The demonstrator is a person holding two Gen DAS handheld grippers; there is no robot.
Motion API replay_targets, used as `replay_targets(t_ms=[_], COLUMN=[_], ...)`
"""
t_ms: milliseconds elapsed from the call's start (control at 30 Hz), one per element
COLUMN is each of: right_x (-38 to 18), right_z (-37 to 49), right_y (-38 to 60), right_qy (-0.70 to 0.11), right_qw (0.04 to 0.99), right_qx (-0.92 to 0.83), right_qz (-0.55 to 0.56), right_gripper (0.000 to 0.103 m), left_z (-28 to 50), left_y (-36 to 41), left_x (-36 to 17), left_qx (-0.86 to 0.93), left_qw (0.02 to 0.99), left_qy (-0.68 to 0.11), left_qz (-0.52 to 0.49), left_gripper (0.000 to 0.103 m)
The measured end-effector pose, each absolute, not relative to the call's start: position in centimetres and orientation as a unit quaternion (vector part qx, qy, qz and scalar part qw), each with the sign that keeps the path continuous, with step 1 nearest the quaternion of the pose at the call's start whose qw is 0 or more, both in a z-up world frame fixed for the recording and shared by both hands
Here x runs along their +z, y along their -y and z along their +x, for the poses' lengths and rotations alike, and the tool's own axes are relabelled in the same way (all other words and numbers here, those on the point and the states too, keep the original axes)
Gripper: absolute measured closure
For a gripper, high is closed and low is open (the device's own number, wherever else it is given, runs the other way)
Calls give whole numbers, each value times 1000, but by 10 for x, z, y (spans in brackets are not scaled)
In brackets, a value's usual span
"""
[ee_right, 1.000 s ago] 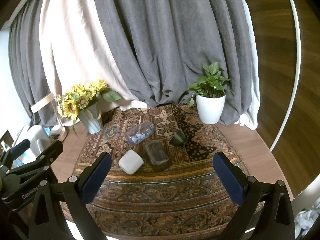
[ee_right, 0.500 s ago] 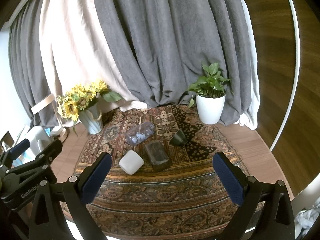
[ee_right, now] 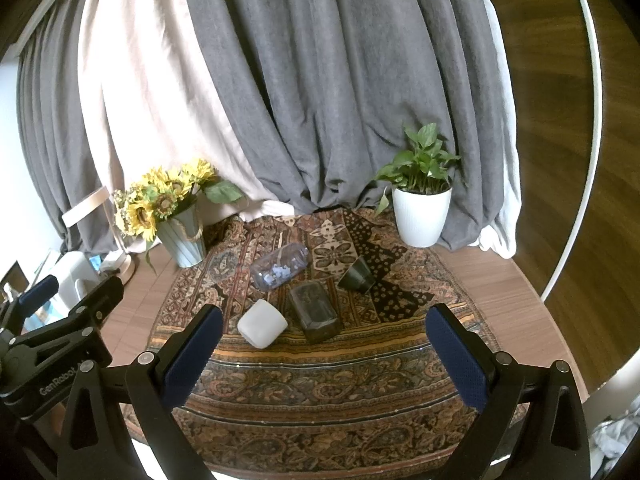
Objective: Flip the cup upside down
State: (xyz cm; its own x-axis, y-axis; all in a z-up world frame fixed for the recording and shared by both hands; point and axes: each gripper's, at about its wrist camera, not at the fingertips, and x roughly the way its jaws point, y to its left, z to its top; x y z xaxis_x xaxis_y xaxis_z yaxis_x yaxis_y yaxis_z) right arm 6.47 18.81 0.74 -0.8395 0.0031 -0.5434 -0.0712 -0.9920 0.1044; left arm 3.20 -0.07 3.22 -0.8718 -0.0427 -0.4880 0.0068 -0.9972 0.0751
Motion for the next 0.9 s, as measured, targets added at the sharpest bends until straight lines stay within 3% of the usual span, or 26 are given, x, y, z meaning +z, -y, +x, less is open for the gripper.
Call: replay_targets(t_ms=[367,900], right_x=[-9,-79], right_z=[41,-55], right_y=[-196,-203], right_qy=[-58,-25], right_qw=[10,-45], right_qx=[947,912], right_qz=[-315,-407], right_gripper=[1,1], left_z=[11,-50], left_y=[-13,-23], left_x=[17,-55], left_qx=[-958,-922], left_qw=[18,82], left_qy=[40,38], left_qz=[282,375], left_gripper=[0,0])
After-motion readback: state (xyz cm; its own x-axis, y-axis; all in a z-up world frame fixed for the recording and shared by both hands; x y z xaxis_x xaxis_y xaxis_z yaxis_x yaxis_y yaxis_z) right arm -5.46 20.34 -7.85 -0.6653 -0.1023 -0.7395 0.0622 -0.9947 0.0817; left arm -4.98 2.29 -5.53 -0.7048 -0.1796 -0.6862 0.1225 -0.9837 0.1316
